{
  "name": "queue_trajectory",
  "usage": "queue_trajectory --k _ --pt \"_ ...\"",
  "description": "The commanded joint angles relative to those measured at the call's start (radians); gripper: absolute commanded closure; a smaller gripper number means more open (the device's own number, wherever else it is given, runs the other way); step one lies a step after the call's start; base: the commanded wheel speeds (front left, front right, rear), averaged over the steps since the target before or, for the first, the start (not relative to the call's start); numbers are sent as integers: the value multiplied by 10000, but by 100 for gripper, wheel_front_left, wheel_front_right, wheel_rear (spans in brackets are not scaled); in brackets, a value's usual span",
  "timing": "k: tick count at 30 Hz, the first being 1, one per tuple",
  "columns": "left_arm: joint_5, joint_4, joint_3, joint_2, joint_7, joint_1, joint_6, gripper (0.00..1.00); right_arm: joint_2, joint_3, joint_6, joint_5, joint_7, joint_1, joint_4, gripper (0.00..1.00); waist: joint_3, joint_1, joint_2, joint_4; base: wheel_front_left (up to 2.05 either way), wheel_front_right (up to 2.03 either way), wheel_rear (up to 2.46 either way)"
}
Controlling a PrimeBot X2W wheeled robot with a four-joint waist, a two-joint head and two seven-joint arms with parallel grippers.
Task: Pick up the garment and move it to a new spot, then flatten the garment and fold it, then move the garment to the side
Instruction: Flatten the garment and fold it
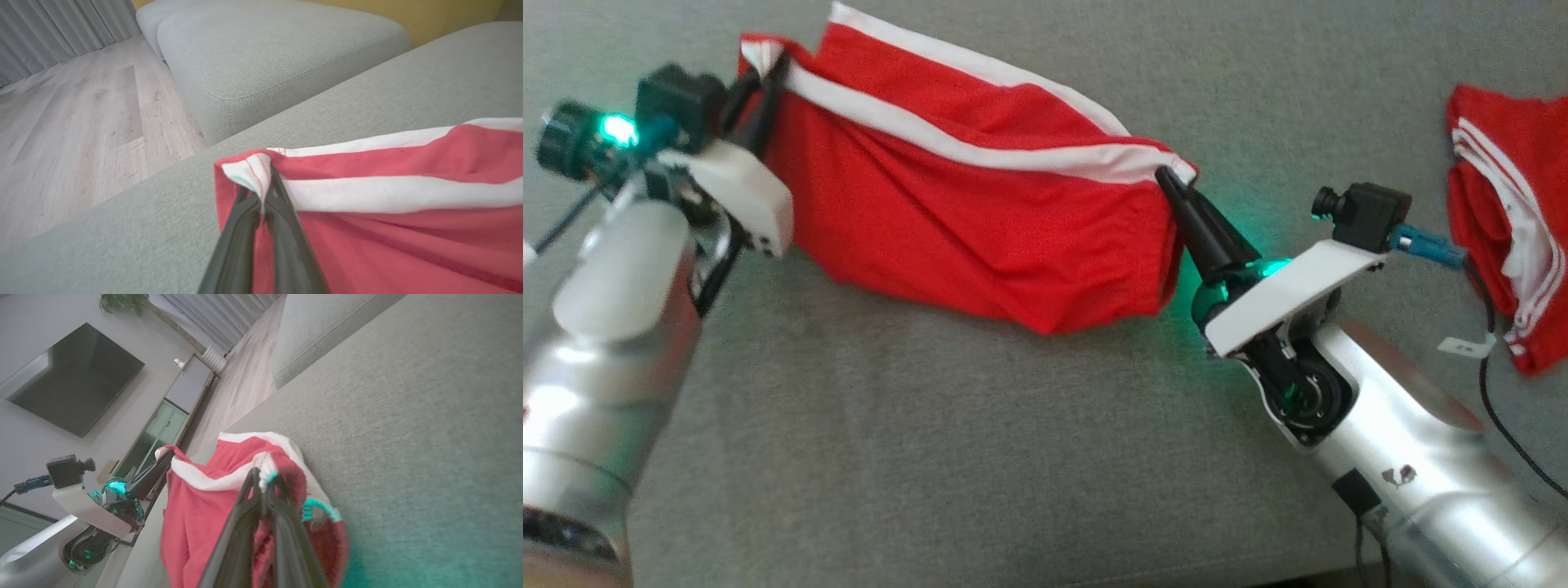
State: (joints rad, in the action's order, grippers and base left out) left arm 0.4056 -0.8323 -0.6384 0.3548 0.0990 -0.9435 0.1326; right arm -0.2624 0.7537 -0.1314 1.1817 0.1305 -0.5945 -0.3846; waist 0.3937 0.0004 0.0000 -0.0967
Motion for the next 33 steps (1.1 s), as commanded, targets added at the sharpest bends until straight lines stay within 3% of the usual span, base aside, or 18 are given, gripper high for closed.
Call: queue_trajectory --k 1,9,17,18,19,20,21,22,28,31,33 --pt "178 -71 4 532 156 -813 -20 100 129 152 7 117 270 -140 201 100 471 -4 0 -417 0 0 0" --pt "331 -1510 -622 569 444 -1981 -20 100 268 439 7 309 897 -419 -104 100 681 -4 0 -720 0 0 0" --pt "713 -2243 -979 330 783 -2095 -20 100 271 583 7 379 1169 -456 -390 100 616 -4 0 -804 0 0 0" --pt "756 -2283 -1025 293 889 -2113 -20 97 270 605 7 380 1190 -447 -417 100 603 -4 0 -794 0 0 0" --pt "807 -2308 -1047 253 1021 -2126 -20 57 265 635 7 368 1208 -439 -454 100 580 -4 0 -779 0 0 0" --pt "851 -2337 -1060 220 1139 -2136 -20 0 262 650 7 339 1226 -439 -505 62 556 -4 0 -766 0 0 0" --pt "887 -2358 -1067 193 1252 -2140 -20 0 284 611 7 355 1244 -421 -547 5 523 -4 0 -748 0 0 0" --pt "928 -2380 -1070 162 1345 -2120 -20 0 302 549 7 339 1263 -402 -606 0 475 -4 0 -730 0 0 0" --pt "1159 -2395 -881 105 1605 -1817 -21 0 357 -11 7 -130 1306 -202 -945 0 134 -4 0 -574 0 0 0" --pt "1330 -2101 -460 143 1620 -1390 -141 0 399 -864 7 -1126 1309 -9 -1068 0 -84 -4 0 -521 0 0 0" --pt "1370 -1680 -93 224 1623 -959 -303 0 459 -1682 7 -2418 1310 154 -1072 0 -214 -4 0 -487 0 0 0"
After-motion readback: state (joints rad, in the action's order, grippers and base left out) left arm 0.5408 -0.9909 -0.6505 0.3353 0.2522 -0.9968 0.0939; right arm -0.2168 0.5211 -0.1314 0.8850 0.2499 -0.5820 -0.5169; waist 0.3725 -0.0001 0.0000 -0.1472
